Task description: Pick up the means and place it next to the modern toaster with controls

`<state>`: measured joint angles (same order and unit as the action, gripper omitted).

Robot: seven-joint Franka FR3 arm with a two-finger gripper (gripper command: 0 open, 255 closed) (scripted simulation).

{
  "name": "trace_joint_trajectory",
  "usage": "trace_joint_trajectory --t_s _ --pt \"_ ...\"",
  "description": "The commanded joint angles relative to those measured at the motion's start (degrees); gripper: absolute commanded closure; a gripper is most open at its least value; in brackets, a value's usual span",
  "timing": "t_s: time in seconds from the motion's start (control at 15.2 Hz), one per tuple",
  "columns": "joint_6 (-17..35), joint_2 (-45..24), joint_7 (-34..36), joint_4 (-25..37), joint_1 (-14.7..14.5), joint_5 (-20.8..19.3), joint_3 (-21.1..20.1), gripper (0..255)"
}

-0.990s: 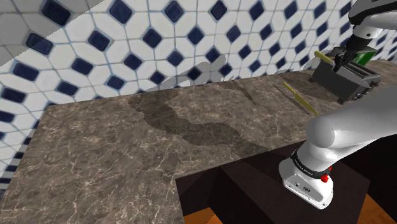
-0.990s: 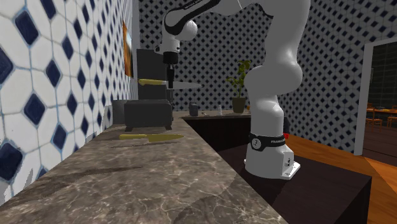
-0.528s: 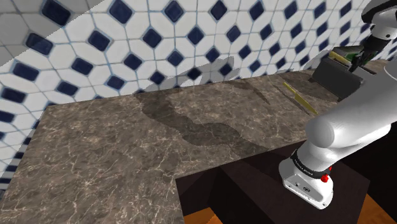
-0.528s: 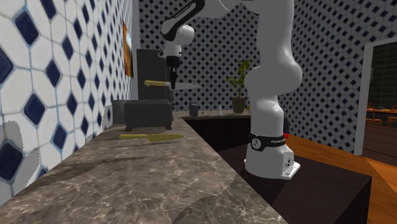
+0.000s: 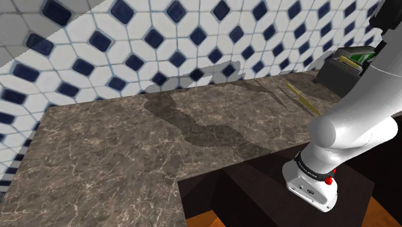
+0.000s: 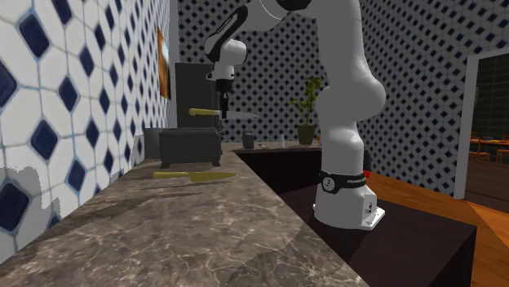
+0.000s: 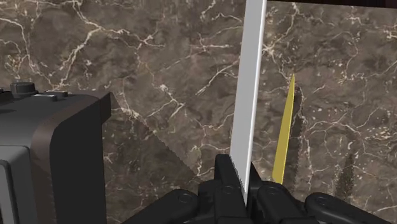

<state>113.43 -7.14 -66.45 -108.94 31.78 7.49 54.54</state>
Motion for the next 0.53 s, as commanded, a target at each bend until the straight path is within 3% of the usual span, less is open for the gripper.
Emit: trace_joint_trajectory --t_s 0.0,0.46 --pt "1.2 -0.7 -0.5 -0.8 0.2 0.7 -0.1 255" --pt "6.0 -3.3 -2.4 -4.1 1.1 3.4 -0.8 255"
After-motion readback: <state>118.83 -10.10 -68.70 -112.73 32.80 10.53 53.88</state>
